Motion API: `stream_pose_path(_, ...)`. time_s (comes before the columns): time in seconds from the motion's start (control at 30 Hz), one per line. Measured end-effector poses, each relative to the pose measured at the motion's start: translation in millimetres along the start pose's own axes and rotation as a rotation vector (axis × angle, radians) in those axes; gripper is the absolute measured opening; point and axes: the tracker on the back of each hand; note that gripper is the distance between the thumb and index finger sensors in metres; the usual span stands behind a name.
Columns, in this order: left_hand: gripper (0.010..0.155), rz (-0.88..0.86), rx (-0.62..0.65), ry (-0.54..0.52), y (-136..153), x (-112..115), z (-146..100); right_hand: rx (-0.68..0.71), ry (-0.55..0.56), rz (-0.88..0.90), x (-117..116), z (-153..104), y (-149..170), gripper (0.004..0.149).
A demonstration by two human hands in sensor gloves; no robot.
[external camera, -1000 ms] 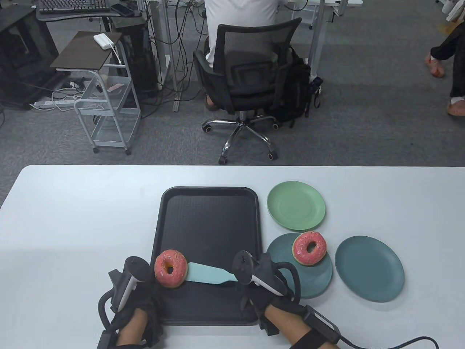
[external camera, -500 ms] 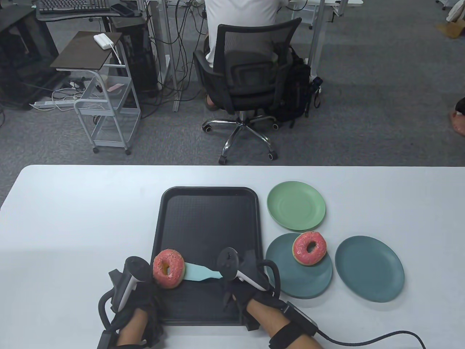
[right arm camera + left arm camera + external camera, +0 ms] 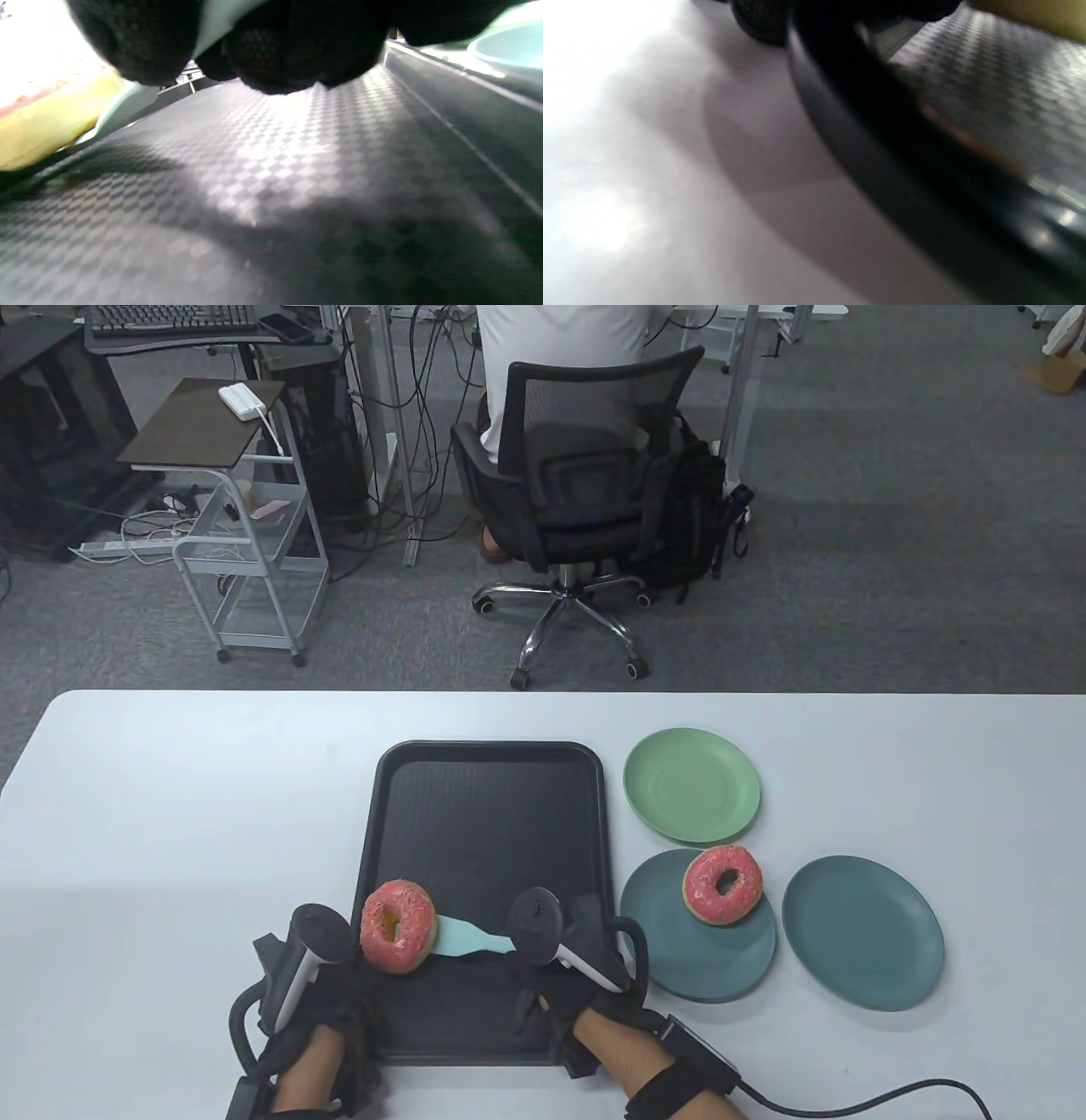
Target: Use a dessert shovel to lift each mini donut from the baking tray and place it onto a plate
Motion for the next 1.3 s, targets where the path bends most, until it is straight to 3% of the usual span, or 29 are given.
stream_pose_path(0.13,0.061,-0.001,0.001,0.001,0.3,0.0,-0.1,-0.031,0.047,0.026,15.5,-9.6,16.9,0.053)
stream_pose_path(0.37,0.061,-0.001,0.001,0.002,0.7,0.1,0.1,-0.169,0.139,0.045,52.4,-43.4,76.5,0.054)
stream_pose_path(0.73,0.061,0.001,0.001,0.0,1.1,0.3,0.2,-0.491,0.324,0.033,104.1,-143.8,195.6,0.054)
stream_pose_path(1.0,0.061,0.001,0.002,-0.001,1.2,0.6,0.4,-0.744,0.351,0.045,109.5,-206.3,254.9,0.054)
stream_pose_path(1.3,0.061,0.003,0.003,-0.002,1.1,1.0,0.5,-0.871,0.344,0.06,101.9,-240.1,281.7,0.053)
Point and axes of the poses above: the tracker on the back of each hand, its own y axis roughly to the little-finger side, its own z axis roughly from the wrist to the fingertips, x = y × z, and after that the axes turned 14 degrees about x, right-handed
